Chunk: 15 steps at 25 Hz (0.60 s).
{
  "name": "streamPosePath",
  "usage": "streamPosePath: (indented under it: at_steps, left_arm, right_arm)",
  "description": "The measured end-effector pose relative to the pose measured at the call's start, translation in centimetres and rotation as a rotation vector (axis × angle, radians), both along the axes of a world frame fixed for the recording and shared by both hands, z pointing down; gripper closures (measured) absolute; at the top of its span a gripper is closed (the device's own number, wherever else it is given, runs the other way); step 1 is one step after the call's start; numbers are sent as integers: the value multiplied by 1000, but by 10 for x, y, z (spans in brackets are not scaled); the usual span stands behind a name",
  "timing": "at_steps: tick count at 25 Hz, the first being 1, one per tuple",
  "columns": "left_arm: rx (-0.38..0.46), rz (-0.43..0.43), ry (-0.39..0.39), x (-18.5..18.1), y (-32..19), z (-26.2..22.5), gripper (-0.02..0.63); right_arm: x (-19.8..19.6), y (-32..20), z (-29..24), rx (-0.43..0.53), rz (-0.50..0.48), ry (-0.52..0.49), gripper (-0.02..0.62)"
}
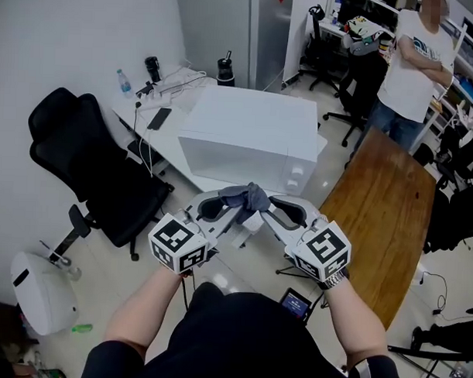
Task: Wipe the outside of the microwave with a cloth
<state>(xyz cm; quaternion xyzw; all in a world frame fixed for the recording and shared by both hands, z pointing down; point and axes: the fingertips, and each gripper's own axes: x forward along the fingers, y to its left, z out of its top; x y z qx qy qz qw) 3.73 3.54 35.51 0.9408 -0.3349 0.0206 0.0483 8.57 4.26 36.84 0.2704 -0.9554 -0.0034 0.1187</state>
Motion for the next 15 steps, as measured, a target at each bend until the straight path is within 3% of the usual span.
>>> streamPosePath:
  at_steps: [3, 9, 15]
  left_arm:
    - [3, -134, -5, -40, -15, 5, 540]
    - [-28, -384, -28, -134, -47, 31, 540]
    - [-66, -520, -19, -204, -93, 56, 540]
  right_arm:
    - [-7, -13, 2, -1, 34, 7, 499]
    - [-25, -44, -3, 37, 121, 3, 594]
    - [-43, -92, -11, 62, 197, -36, 594]
